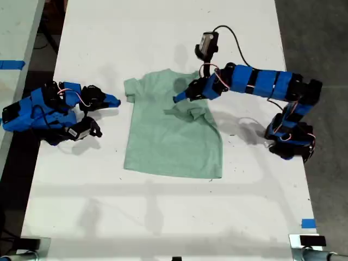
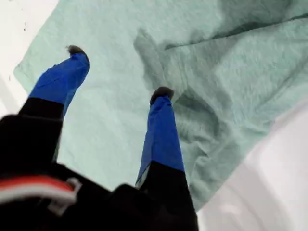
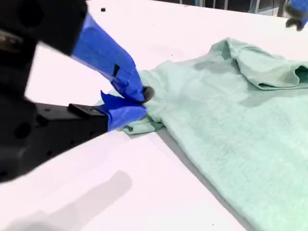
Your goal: Fold t shirt
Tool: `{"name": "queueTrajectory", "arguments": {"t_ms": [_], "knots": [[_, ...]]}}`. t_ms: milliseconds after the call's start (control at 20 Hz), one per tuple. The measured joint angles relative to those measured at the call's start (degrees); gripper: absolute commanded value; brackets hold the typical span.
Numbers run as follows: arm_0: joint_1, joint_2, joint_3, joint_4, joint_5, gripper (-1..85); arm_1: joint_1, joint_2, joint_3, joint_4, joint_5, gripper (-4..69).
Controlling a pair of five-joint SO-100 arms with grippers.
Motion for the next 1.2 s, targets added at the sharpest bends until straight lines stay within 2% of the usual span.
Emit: {"name": "queueTrajectory", "arguments": {"t_ms": [100,200,350,500,650,900,1200], "knots": [[0.0,0.0,0.0,0.0,0.0,-0.2,1.32,10.2,3.6,6.24,0.62,15.6],[0.0,0.0,0.0,0.0,-0.35,-0.2,1.49,25.66,16.96,6.33,0.97,1.6],[0.62,0.0,0.0,0.0,-0.97,-0.2,-1.67,54.93,43.24,5.71,1.67,1.6],[1.49,0.0,0.0,0.0,-1.41,-0.2,-11.6,80.77,67.85,2.72,3.43,1.5],[1.49,0.0,0.0,0.0,-1.49,-0.2,-13.97,100.81,85.61,6.59,4.22,1.2],[3.6,0.0,0.0,0.0,-1.85,-0.2,-13.36,104.68,87.54,13.36,5.36,-0.5],[5.63,0.0,0.0,0.0,-1.85,-0.2,-11.87,104.94,87.54,14.06,6.15,-0.5]]}}
